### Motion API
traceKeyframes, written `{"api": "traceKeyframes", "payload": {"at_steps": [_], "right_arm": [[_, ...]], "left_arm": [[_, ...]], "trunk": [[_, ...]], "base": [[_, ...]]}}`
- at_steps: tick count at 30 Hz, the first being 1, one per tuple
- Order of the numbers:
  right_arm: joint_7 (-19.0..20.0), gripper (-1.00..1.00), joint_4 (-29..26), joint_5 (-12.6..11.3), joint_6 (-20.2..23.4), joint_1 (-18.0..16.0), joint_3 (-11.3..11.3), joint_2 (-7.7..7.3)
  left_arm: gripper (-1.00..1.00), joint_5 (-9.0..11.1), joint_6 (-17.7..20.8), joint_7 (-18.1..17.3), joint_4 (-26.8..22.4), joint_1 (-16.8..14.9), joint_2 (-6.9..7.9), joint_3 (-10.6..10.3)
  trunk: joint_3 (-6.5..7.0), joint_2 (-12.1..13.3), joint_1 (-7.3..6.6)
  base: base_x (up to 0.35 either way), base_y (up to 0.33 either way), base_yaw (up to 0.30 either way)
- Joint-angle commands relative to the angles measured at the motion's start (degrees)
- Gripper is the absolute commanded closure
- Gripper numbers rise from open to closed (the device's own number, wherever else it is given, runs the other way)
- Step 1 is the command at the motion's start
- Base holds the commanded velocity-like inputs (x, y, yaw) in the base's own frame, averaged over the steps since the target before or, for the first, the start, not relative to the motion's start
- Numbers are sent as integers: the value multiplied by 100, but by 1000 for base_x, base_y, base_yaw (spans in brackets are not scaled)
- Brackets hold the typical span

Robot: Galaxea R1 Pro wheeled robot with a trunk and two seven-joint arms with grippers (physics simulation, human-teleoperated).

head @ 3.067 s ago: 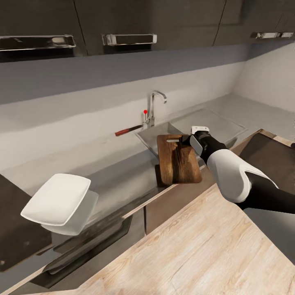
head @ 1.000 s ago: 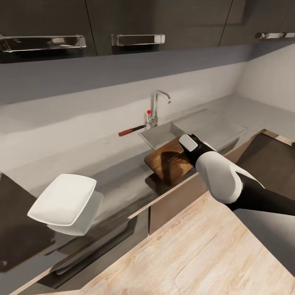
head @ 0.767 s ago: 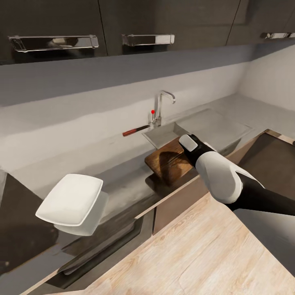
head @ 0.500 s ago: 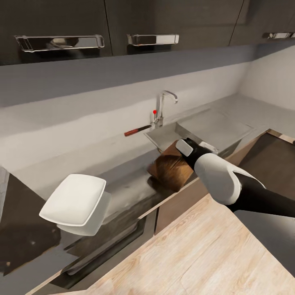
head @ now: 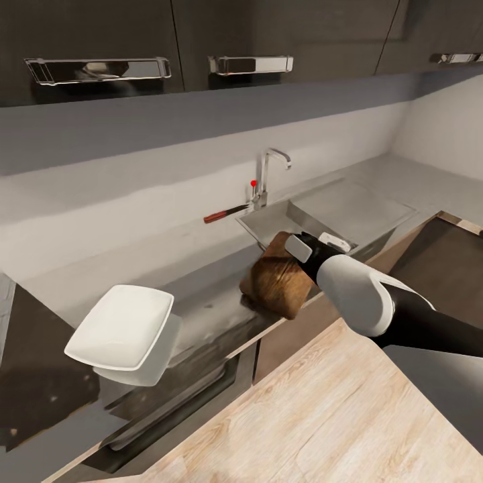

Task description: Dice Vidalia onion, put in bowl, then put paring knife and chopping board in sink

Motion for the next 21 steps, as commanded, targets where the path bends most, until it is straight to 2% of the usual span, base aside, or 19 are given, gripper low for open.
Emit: {"api": "traceKeyframes", "payload": {"at_steps": [1, 2, 3, 4, 5, 7, 9, 11, 13, 17, 21], "right_arm": [[-7, 100, -14, -294, 31, -2, 53, 2], [2, 100, -14, -433, 30, -2, 44, 2], [15, 100, -15, -735, 27, -2, 30, 2], [16, 100, -16, -1176, 9, -2, 18, 2], [8, 100, -16, -1415, -3, -2, 14, 2], [-8, 100, -15, -1704, -24, -2, 9, 2], [-59, 100, -12, -1801, -90, -2, 8, 2], [-306, 100, -1, -1872, -408, -2, 6, 2], [-467, 100, 5, -1887, -534, -2, 6, 2], [-653, 100, 17, -1891, -627, 30, 6, 2], [-672, 100, 16, -1887, -645, 172, 6, 2]], "left_arm": [[-100, 1, -6, -3, -11, 3, 1, 1], [-100, 1, -6, -3, -11, 3, 1, 1], [-100, -2, -6, -3, -11, 5, 1, 1], [-100, -3, -6, -3, -2, 8, 1, 1], [-100, -7, -6, -3, 5, 8, 1, 1], [-100, -12, -6, -3, 11, 7, 1, 1], [-100, -13, -6, -3, 13, 6, 1, 1], [-100, -15, -9, -3, 15, 6, 1, 1], [-100, -15, -7, -3, 15, 4, 1, 1], [-100, -15, -6, -3, 22, 4, 1, 1], [-100, -15, -6, -3, 24, 7, 1, 1]], "trunk": [[-8, -9, 3], [-8, -9, 3], [-8, -9, 3], [-8, -9, 3], [-8, -9, 3], [-8, -9, 3], [-8, -9, 3], [-8, -9, 3], [-8, -9, 3], [-8, -9, 3], [-8, -9, 3]], "base": [[0, 0, 0], [0, 0, 0], [0, 0, 0], [0, 0, 0], [0, 0, 0], [0, 0, 0], [0, 0, 0], [0, 0, 0], [0, 0, 0], [0, 0, 0], [0, 0, 0]]}}
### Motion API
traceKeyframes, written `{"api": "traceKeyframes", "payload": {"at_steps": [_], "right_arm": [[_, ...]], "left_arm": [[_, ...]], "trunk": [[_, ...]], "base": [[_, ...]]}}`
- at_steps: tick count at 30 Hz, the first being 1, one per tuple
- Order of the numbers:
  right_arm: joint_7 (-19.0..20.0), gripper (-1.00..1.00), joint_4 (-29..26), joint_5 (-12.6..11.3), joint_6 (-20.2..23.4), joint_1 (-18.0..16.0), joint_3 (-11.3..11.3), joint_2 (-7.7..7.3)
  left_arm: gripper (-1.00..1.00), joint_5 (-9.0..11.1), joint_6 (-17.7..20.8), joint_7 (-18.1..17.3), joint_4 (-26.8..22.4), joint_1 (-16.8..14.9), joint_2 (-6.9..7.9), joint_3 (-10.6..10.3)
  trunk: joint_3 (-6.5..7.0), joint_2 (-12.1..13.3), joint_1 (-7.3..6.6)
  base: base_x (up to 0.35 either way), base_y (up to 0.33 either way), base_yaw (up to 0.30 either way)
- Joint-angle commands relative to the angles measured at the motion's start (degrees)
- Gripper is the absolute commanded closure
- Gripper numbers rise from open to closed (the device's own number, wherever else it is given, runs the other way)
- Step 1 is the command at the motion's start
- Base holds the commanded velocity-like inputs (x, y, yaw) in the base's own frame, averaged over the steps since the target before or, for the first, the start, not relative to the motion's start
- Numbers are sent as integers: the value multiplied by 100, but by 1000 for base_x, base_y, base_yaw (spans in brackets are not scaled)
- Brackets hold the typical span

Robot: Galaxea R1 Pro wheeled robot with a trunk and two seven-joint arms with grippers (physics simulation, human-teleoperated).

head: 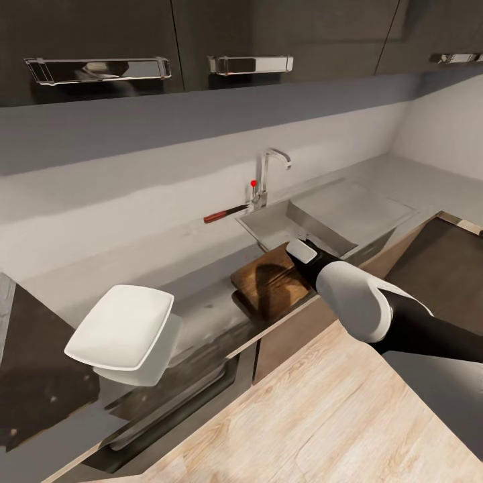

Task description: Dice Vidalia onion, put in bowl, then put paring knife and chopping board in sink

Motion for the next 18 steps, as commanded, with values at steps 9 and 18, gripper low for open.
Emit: {"api": "traceKeyframes", "payload": {"at_steps": [9, 18], "right_arm": [[-32, 100, -14, 25, -35, 33, -25, 2], [-32, 100, -23, 27, -35, 34, -17, 2]], "left_arm": [[-100, 5, -6, -2, -10, 1, 1, 1], [-100, 0, -6, -2, -10, 1, 1, 1]], "trunk": [[-8, -10, 3], [-8, -10, 3]], "base": [[0, 1, 0], [0, 154, 0]]}}
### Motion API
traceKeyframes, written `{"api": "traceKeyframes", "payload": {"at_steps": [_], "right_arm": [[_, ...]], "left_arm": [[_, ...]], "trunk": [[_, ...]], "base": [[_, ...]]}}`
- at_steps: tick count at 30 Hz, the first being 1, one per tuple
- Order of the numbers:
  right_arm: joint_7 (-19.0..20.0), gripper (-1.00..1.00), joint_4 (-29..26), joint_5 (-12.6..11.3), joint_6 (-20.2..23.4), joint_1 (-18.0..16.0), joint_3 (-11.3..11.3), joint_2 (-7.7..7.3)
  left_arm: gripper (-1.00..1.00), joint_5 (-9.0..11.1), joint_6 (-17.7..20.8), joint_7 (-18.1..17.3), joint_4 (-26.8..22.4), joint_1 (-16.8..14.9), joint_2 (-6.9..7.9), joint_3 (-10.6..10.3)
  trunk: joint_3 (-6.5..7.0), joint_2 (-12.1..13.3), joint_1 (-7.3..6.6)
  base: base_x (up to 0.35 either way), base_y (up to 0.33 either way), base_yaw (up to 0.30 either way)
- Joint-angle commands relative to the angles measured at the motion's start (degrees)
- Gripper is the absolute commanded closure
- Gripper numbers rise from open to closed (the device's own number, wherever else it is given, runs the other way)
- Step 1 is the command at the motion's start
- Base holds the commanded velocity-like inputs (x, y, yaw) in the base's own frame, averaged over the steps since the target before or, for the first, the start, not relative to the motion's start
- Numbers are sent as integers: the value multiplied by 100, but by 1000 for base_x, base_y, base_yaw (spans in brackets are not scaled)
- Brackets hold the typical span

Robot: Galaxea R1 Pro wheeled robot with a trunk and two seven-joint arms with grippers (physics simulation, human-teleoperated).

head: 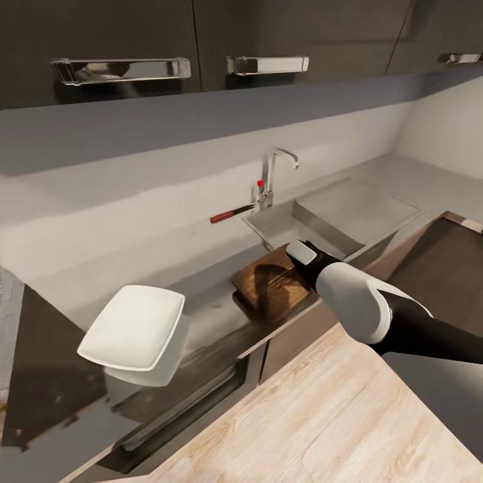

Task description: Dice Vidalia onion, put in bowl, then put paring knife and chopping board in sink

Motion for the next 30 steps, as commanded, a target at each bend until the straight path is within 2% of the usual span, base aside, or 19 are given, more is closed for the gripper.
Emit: {"api": "traceKeyframes", "payload": {"at_steps": [1, 8, 23, 30], "right_arm": [[-23, 100, -5, 6, -33, -4, -36, 3], [-23, 100, -5, 6, -33, -4, -35, 3], [-15, 100, -6, 6, -24, -4, -35, 3], [-17, 100, -6, 6, -16, -4, -35, 3]], "left_arm": [[-100, -1, -5, -2, -10, 2, 1, 1], [-100, -2, -5, -2, -10, 3, 1, 1], [-100, -2, -13, -2, -10, 2, 1, 1], [-100, -2, -14, -2, -11, 4, 1, 1]], "trunk": [[-9, -10, 3], [-9, -10, 3], [-9, -10, 3], [-9, -10, 3]], "base": [[0, 250, 0], [0, 212, 0], [0, 14, 0], [0, 106, 0]]}}
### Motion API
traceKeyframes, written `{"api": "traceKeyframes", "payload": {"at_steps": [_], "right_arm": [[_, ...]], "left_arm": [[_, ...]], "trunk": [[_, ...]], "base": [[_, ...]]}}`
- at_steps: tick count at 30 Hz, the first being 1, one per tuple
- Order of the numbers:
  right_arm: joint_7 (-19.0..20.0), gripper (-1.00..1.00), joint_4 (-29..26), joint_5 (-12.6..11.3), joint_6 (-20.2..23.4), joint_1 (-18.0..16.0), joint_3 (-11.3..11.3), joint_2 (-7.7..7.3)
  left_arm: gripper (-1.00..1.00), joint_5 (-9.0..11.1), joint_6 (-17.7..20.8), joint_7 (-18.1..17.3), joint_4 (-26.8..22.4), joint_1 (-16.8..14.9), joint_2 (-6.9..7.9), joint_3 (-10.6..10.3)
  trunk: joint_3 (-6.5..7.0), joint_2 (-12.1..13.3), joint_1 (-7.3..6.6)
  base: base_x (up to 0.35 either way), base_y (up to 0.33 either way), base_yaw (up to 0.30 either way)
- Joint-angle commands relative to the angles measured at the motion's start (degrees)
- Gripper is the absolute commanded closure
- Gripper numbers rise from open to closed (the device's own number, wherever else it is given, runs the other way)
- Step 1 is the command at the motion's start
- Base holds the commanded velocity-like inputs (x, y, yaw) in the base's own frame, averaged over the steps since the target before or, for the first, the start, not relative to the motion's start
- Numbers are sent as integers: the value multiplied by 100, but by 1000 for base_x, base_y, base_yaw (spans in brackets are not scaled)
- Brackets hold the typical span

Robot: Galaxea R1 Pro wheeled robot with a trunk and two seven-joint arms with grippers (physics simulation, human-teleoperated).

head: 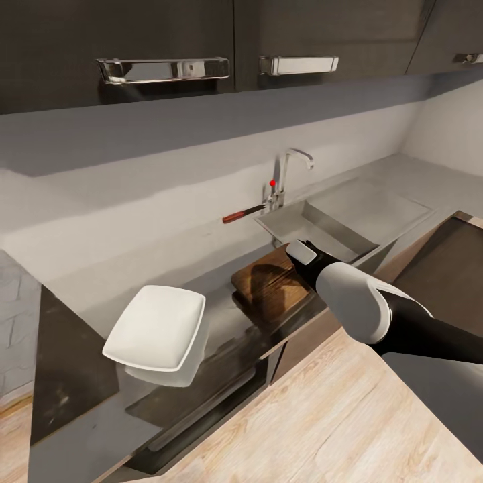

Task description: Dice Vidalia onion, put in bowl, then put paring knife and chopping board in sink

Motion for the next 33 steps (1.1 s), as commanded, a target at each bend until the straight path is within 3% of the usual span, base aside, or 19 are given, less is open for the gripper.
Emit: {"api": "traceKeyframes", "payload": {"at_steps": [1, 33], "right_arm": [[-24, 100, -6, 7, -31, -3, -35, 3], [-19, 100, 6, 15, 22, -2, -35, 3]], "left_arm": [[-100, -1, -6, -2, -10, 2, 1, 1], [-100, -1, -4, -2, -9, 3, -3, 1]], "trunk": [[-8, -10, 3], [-8, -10, 3]], "base": [[0, 19, 0], [0, 7, 0]]}}
